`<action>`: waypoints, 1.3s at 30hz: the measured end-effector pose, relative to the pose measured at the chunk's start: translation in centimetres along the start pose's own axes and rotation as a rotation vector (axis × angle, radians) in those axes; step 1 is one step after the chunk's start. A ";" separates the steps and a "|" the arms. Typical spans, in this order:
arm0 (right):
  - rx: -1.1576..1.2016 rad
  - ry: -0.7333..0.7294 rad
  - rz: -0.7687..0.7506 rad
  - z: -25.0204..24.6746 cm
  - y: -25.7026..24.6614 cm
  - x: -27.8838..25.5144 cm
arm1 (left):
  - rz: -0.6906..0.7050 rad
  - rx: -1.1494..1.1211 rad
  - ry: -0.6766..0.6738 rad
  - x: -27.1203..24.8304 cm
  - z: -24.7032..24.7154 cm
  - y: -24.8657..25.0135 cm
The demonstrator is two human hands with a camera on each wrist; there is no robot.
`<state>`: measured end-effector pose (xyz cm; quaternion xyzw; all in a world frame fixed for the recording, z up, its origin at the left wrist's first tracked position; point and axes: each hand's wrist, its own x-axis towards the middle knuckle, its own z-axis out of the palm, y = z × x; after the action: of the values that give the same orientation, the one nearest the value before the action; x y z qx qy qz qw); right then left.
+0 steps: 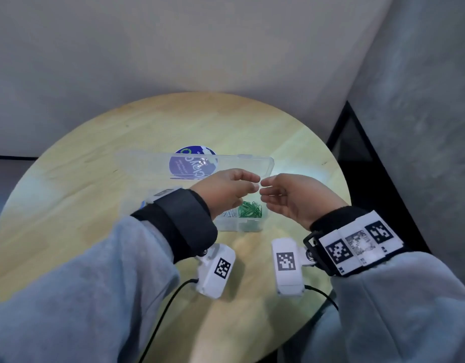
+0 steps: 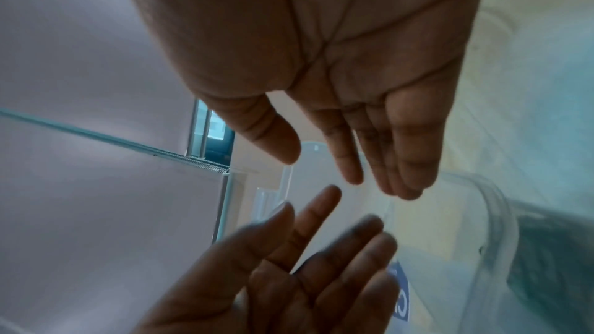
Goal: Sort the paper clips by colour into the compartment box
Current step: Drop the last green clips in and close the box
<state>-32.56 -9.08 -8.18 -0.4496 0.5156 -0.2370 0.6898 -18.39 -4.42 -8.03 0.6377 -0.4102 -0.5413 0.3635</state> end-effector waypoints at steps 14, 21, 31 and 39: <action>-0.745 0.245 -0.534 0.6 0.1 -1.0 | 0.397 0.849 0.543 -5.6 -9.2 2.1; -0.932 0.108 -0.536 0.7 0.5 -1.5 | 0.094 1.153 0.534 -5.5 -11.4 -2.1; -1.105 -0.008 -0.388 0.3 1.5 -1.7 | 0.023 1.109 0.384 -6.7 -10.7 -5.5; -1.280 0.040 -0.389 1.4 2.3 -1.1 | 0.073 1.204 0.331 -6.5 -11.4 -7.2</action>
<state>-31.98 -6.59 -9.50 -0.8505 0.4768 -0.0130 0.2219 -6.64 4.64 -10.29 0.7917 -0.6030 -0.0967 0.0173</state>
